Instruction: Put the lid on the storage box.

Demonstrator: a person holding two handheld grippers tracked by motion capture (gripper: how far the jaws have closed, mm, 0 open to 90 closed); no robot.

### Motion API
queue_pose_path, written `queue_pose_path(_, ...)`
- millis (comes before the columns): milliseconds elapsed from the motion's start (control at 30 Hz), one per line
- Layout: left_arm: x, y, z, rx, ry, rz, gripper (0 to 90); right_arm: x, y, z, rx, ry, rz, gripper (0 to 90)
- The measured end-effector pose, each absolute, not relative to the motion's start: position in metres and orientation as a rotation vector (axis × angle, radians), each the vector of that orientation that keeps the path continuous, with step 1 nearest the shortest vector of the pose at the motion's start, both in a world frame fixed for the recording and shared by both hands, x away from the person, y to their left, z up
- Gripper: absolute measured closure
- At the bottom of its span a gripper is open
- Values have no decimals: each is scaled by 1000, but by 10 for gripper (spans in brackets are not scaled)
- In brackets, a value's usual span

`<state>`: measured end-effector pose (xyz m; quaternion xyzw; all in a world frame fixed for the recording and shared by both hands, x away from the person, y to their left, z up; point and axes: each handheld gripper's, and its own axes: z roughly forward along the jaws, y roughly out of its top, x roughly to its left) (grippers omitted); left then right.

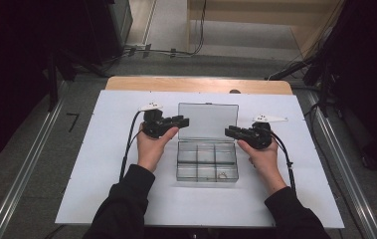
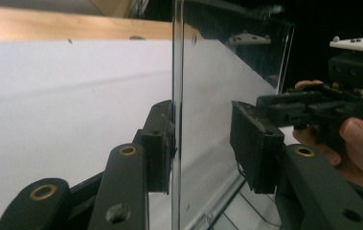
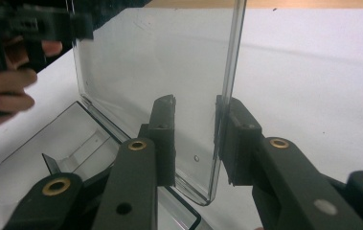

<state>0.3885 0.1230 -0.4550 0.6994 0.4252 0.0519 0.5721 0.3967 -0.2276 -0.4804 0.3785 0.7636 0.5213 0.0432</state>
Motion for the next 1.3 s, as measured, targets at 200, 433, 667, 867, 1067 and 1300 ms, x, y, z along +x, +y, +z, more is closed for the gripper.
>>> queue_pose_path(200, 389, 119, -450, 1656, 1000, 144, 630, 394, -227, -479, 1112, 2332, 1572, 675)
queue_pose_path(433, 382, 118, -449, 1649, 980, 161, 655, 390, -224, -477, 1101, 2335, 1526, 633)
queue_pose_path(667, 376, 119, -447, 1653, 954, 167, 663, 388, -222, -468, 1090, 2314, 1515, 538)
queue_pose_path(867, 371, 119, -447, 1652, 932, 166, 659, 386, -226, -454, 1089, 2280, 1532, 460)
queue_pose_path(1067, 367, 120, -447, 1655, 912, 171, 654, 379, -226, -436, 1047, 2249, 1532, 468)
queue_pose_path(1300, 362, 121, -446, 1661, 891, 171, 649, 374, -225, -425, 1008, 2230, 1543, 518)
